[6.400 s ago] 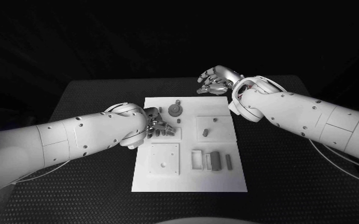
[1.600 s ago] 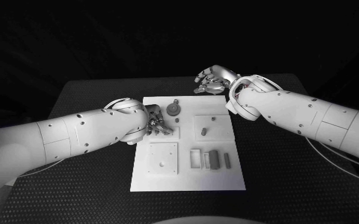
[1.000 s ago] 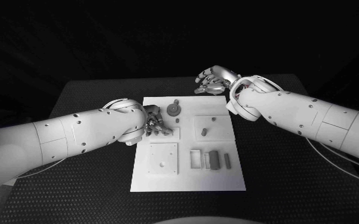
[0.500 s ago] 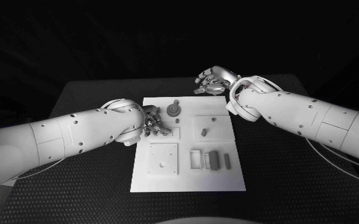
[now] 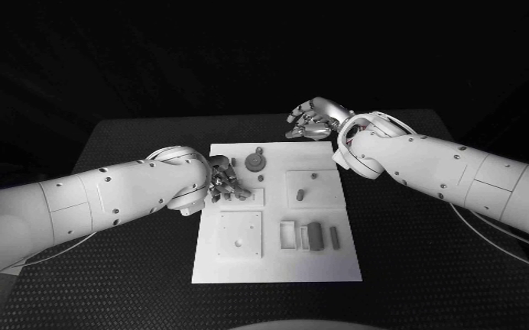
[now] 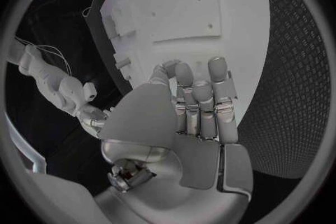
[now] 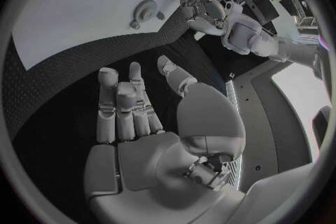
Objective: Assemble the parts on the task board
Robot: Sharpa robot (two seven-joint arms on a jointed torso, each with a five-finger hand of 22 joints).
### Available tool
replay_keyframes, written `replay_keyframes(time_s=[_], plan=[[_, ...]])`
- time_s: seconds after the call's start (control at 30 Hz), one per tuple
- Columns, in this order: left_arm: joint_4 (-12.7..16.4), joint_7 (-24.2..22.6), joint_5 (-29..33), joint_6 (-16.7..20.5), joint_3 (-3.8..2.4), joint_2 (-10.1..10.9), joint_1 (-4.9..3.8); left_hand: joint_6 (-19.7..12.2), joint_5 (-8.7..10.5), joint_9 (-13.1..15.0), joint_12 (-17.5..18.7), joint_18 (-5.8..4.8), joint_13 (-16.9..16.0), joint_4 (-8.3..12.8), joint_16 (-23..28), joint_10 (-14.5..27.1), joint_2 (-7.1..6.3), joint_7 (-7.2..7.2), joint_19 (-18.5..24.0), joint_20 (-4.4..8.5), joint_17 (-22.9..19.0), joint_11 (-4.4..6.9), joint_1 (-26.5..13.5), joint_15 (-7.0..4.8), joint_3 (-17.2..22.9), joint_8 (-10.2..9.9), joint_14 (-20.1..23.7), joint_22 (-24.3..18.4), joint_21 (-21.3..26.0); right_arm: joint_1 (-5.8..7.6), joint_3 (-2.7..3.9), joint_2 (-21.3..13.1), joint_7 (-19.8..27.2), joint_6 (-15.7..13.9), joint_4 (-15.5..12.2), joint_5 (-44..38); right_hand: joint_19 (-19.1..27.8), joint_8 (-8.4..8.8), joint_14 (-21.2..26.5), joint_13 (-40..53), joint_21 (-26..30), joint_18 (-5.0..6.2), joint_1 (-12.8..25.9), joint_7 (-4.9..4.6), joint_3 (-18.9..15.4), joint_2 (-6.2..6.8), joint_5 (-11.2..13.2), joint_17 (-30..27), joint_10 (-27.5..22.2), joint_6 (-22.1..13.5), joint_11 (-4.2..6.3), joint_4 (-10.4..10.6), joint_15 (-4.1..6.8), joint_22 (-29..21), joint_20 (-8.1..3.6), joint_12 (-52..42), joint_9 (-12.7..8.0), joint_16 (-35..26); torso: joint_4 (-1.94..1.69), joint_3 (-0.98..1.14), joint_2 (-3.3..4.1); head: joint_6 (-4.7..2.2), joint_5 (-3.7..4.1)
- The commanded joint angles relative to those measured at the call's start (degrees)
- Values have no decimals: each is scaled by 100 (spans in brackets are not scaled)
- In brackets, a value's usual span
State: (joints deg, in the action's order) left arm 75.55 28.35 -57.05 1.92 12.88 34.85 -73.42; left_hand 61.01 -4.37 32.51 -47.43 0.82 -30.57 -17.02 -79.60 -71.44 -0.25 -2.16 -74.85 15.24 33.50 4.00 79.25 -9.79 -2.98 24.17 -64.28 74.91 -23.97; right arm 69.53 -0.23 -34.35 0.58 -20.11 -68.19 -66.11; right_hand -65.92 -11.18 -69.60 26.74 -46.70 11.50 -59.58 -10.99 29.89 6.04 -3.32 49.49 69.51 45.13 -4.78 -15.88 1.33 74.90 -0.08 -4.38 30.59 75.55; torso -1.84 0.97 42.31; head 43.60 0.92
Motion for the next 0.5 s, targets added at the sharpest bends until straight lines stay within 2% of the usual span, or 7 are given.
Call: replay_keyframes(time_s=[0.03, 0.33, 0.5], plan=[[-39, 152, 75, -179, 37, 45, 35, -43, 42, -22, -21, 10, 6, 28, -23, 20, 32, -65, -8, -5, -8, -45, -26, 13, 60, -62, 6, 109, 34, -4, 3, -2, 54, 57, -1, 1, 12, -29, 40, 6, 25, 350, 59, -45, 3, -9, -9, -5, -9, -19, -37, 38, -7, 92, -37, 28, -8, 24, 1, -3, 0, 5, 0], [-29, 149, 198, -213, 37, 96, 35, -96, 44, -38, -27, 15, 9, 27, -26, 37, 6, -93, -4, -21, -14, -71, -40, 37, 60, -159, 17, 113, 43, -5, 3, -3, 53, 54, 0, 2, 12, -30, 41, 7, 26, 350, 66, -45, 2, -7, -9, -6, -10, -20, -37, 42, -7, 92, -37, 28, -10, 24, -4, -8, -1, 8, -7], [-23, 137, 235, -231, 37, 113, 35, -167, -31, -52, -40, 29, 7, 30, -29, 64, 13, -126, 6, -43, -23, -100, 3, 64, 78, -271, 37, 115, 56, -7, 3, -4, 53, 55, -1, 2, 13, -30, 41, 7, 27, 350, 70, -45, 2, -5, -9, -7, -11, -21, -37, 43, -7, 92, -37, 29, -11, 24, -6, -10, -1, 11, -2]])
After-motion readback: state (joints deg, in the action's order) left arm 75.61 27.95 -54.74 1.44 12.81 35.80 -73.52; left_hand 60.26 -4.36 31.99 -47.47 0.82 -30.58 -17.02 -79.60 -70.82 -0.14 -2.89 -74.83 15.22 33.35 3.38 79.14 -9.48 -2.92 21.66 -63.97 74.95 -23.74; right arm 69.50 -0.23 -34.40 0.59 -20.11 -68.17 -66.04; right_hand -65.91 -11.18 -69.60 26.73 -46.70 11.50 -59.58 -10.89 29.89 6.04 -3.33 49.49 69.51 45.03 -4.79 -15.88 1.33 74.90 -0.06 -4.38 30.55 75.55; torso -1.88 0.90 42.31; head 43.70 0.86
